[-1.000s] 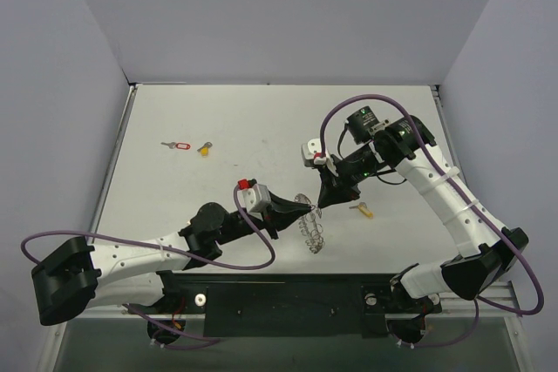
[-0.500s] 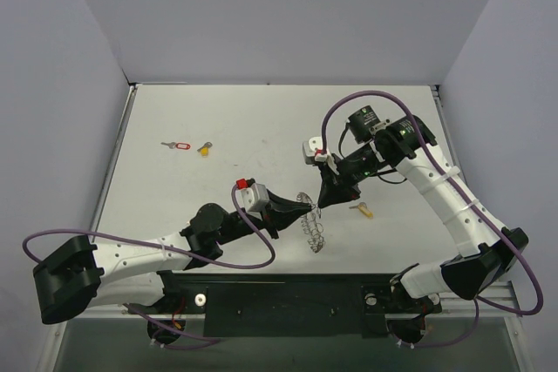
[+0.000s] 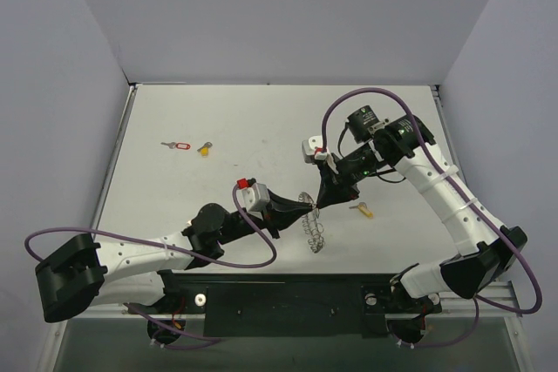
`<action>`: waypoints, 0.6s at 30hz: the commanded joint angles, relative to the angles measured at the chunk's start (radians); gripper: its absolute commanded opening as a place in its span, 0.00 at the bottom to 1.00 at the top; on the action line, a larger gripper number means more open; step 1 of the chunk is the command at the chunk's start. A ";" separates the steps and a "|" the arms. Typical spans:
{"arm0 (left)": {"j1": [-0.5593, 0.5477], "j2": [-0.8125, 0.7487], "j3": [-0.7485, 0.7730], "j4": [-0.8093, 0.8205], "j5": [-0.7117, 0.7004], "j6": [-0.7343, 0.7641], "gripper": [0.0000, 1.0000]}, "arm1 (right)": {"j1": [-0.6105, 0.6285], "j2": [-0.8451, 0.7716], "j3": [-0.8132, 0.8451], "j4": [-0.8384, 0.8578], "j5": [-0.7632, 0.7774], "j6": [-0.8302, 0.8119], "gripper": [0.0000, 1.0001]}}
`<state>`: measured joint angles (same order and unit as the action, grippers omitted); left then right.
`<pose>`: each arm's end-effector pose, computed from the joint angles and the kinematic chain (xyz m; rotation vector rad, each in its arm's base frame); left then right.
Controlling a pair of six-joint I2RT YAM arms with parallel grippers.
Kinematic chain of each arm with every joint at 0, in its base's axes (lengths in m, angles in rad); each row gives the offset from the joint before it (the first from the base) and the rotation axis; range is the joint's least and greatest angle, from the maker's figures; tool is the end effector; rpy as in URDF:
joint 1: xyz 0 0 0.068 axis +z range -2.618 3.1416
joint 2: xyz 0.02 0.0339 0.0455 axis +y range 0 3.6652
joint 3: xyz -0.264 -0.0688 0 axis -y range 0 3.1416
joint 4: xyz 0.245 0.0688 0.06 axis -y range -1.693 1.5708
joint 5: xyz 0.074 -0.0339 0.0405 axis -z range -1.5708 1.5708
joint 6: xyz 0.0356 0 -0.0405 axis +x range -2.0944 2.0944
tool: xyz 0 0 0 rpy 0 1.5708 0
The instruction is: Put the keys on the keyring
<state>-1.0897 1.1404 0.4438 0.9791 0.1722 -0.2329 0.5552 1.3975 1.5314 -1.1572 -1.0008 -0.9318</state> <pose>0.1061 -0.2165 0.2727 0.7221 1.1969 -1.2302 0.2033 0.1614 0.3861 -1.7542 1.4039 1.0762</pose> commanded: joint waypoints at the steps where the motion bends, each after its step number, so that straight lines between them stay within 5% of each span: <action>1: 0.001 0.004 0.018 0.066 0.012 -0.009 0.00 | -0.005 0.000 -0.001 0.001 -0.071 0.010 0.00; 18: 0.001 -0.001 0.042 -0.011 0.029 0.012 0.00 | -0.005 0.005 -0.004 0.004 -0.064 0.013 0.00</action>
<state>-1.0897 1.1435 0.4442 0.9684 0.1745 -0.2317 0.5552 1.3991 1.5311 -1.1545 -1.0012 -0.9237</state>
